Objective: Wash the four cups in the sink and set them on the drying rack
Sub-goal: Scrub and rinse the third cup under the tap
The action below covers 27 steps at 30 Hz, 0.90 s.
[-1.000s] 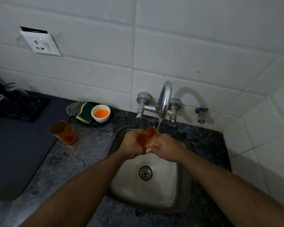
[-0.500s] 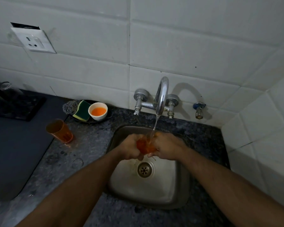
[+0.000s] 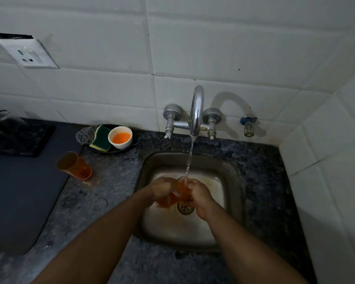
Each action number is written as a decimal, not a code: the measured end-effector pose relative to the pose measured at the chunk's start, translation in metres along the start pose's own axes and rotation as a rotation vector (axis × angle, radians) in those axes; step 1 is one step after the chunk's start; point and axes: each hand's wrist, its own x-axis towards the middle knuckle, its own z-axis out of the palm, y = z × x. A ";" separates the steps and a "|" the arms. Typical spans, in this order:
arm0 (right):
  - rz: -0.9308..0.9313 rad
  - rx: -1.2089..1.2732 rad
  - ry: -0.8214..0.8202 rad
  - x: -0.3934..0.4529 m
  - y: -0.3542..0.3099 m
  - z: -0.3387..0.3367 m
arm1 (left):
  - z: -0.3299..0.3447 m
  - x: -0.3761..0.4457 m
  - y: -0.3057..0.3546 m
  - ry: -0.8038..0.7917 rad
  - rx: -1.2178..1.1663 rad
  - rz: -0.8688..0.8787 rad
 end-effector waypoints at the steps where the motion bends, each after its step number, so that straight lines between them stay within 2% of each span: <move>1: 0.034 0.036 0.010 0.001 0.003 0.005 | -0.001 -0.002 0.003 0.019 0.000 -0.029; 4: 0.111 0.182 0.046 0.002 0.006 0.013 | -0.003 0.002 0.004 0.098 -0.054 -0.089; 7: 0.155 0.328 0.065 0.003 0.005 0.013 | -0.007 0.007 0.001 0.211 -0.227 -0.107; 9: 0.126 0.318 0.046 0.004 0.006 0.009 | -0.009 0.011 0.000 0.291 -0.304 -0.103; 12: 0.006 0.166 -0.012 0.001 0.001 0.002 | -0.013 0.016 -0.006 0.394 -0.393 -0.106; 14: -0.081 0.024 -0.052 -0.005 -0.006 -0.003 | -0.015 0.020 -0.011 0.427 -0.492 -0.093; 16: -0.194 -0.165 -0.116 -0.008 -0.013 -0.007 | -0.015 0.025 -0.015 0.374 -0.647 -0.099; 19: -0.506 -0.724 -0.219 -0.010 -0.023 -0.009 | -0.008 0.028 -0.016 0.177 -0.805 -0.106; 21: -0.726 -1.159 -0.177 -0.008 -0.035 -0.013 | -0.001 0.031 -0.012 0.112 -0.862 -0.057; 22: -0.791 -1.291 -0.149 -0.009 -0.044 -0.013 | 0.002 0.035 -0.011 0.107 -0.895 -0.032; 25: -0.913 -1.579 -0.059 -0.018 -0.063 -0.013 | 0.008 0.042 -0.005 0.130 -0.968 0.023; 27: -1.045 -1.748 0.041 -0.024 -0.069 -0.014 | 0.009 0.045 -0.003 0.090 -1.006 0.035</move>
